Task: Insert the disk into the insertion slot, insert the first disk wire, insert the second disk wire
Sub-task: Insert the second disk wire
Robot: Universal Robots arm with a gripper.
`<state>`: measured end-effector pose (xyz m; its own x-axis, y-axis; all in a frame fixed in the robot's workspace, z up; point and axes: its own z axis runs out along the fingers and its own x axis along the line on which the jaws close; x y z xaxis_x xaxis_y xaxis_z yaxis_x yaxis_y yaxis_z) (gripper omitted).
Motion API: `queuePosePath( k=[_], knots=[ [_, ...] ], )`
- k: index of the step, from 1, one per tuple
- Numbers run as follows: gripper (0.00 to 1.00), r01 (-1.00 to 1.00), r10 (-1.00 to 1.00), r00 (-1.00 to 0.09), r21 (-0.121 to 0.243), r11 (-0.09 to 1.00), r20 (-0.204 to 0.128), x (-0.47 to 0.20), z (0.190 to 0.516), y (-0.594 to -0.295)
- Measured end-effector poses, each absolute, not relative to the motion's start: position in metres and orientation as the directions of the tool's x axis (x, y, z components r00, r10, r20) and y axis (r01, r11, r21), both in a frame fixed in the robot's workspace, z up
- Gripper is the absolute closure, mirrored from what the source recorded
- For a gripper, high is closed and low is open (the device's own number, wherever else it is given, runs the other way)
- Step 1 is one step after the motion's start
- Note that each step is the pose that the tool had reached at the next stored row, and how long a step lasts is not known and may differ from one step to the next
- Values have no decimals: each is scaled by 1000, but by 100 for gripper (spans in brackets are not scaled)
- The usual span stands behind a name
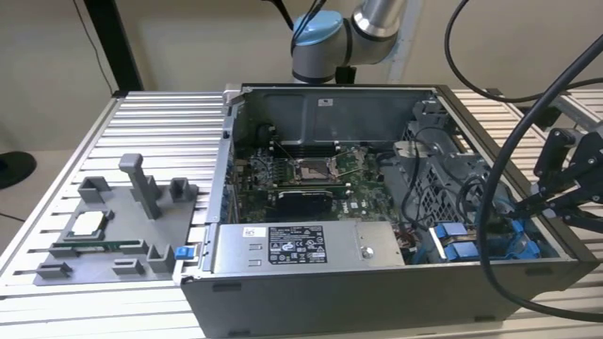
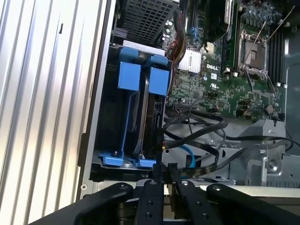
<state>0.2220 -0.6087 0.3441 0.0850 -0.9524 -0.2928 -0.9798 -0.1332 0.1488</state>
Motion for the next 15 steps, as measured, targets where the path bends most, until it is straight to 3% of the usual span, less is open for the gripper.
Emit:
queuePosePath(
  k=[15],
  knots=[
    [100, -980, -952, 85, 149, -133, -294, 222, 344, -609]
  ],
)
